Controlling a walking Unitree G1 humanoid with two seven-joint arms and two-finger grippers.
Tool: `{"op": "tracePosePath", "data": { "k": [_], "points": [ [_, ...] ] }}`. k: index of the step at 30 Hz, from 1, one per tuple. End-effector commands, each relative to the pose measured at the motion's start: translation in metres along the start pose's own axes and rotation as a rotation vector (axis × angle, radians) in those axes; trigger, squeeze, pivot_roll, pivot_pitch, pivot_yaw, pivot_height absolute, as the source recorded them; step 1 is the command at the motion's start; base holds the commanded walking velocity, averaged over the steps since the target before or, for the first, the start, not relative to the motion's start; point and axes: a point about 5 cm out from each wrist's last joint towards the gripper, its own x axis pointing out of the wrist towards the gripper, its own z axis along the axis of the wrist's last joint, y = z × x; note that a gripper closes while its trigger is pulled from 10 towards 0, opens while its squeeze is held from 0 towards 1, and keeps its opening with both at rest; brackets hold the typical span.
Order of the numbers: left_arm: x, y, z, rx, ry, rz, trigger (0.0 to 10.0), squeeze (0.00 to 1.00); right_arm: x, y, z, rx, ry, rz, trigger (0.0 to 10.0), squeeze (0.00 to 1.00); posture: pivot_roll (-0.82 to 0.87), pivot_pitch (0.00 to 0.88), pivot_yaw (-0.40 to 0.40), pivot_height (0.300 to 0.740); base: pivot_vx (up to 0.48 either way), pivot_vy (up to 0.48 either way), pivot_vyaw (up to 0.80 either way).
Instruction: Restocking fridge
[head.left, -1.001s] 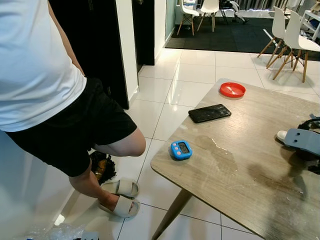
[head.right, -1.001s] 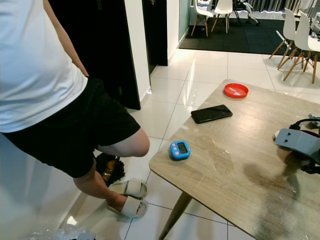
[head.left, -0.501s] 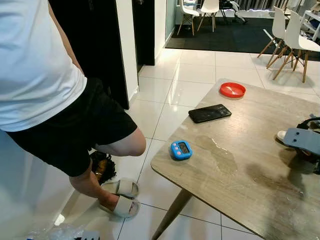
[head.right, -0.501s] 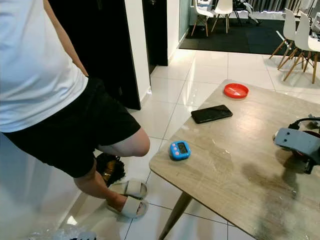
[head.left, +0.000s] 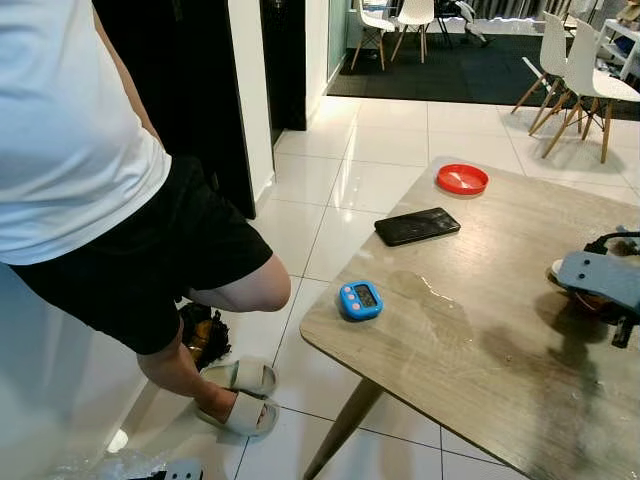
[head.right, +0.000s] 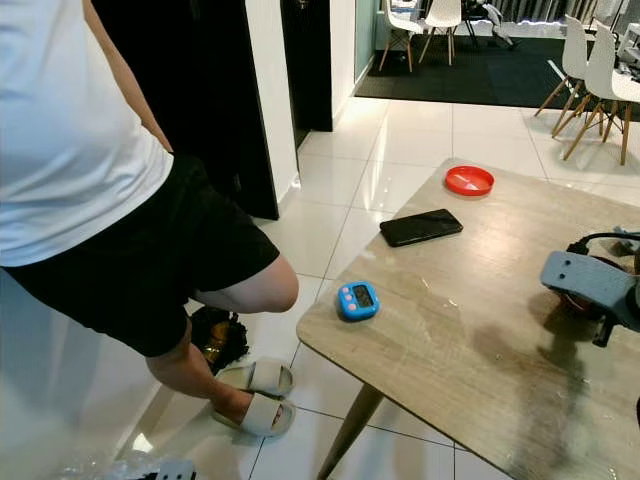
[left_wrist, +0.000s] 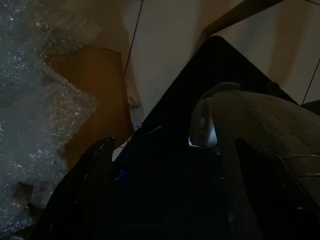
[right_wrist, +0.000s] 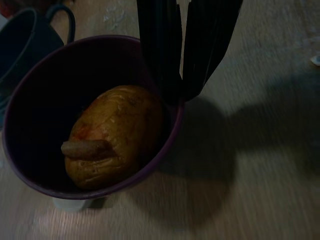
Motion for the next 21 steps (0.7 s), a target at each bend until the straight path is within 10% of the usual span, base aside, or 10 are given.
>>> {"op": "tracePosePath", "data": {
  "k": [1,21],
  "points": [
    [-0.002,-0.003,-0.014,-0.007,0.054,-0.024,10.0,0.0,-0.003,-0.006,0.013,-0.015,-0.065,-0.015,0.0,0.0,0.0,0.0,0.001,0.739,0.0,0.0,0.0],
    [-0.002,-0.003,-0.012,0.006,0.051,-0.026,10.0,0.0,-0.017,0.001,0.068,-0.126,-0.439,0.233,0.0,0.0,0.01,0.0,0.002,0.739,0.0,0.0,0.0]
  ]
}}
